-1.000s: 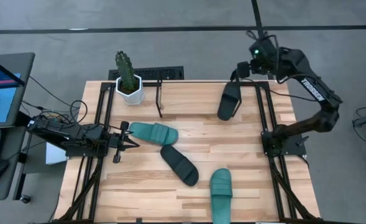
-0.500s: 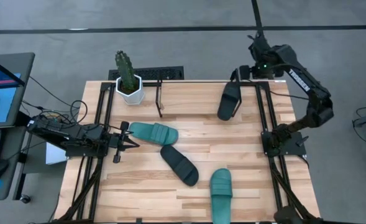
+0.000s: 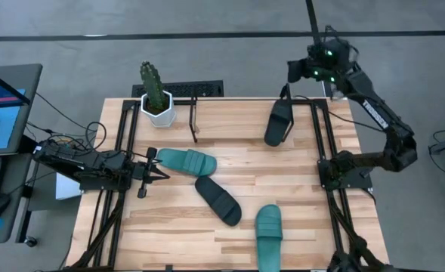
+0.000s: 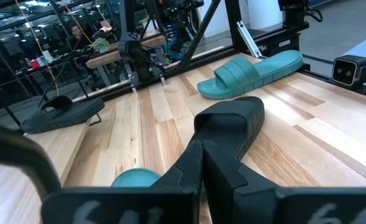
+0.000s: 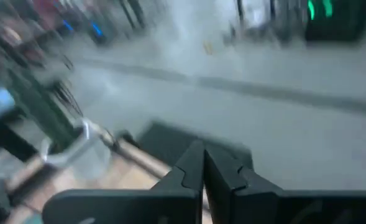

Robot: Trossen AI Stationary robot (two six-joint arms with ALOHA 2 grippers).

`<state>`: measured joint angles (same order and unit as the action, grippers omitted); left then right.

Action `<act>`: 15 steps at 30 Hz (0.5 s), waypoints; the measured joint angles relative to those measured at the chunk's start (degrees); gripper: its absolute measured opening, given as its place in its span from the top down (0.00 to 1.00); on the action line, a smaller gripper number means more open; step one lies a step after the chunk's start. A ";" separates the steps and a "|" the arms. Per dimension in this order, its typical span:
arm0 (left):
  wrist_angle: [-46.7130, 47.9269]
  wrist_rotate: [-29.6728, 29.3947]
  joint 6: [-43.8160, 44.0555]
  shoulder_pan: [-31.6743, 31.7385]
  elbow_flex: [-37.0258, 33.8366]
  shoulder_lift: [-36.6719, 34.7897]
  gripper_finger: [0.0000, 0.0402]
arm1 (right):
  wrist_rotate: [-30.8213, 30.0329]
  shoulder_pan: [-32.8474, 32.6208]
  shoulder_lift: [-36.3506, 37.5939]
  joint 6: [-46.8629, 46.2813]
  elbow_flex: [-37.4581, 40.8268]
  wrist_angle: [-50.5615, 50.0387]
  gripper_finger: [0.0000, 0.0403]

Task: Pick and place slides into the shelf
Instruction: Put the right black slide on the shelf

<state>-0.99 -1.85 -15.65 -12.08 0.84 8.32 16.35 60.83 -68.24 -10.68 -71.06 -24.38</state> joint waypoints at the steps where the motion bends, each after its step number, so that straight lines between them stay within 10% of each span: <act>1: 0.00 0.00 0.15 0.00 0.02 0.00 1.00 | 1.75 0.71 1.30 -0.06 2.75 4.97 1.00; 9: 0.00 0.00 0.17 0.00 0.02 0.00 1.00 | -10.82 11.06 11.74 -10.39 22.32 19.42 1.00; 15: 0.00 0.00 0.17 0.02 0.01 0.02 1.00 | -9.54 10.79 12.77 -5.07 25.34 21.56 1.00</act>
<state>-0.99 -1.85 -15.49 -12.05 0.85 8.34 6.81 71.62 -55.47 -15.75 -45.71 -2.83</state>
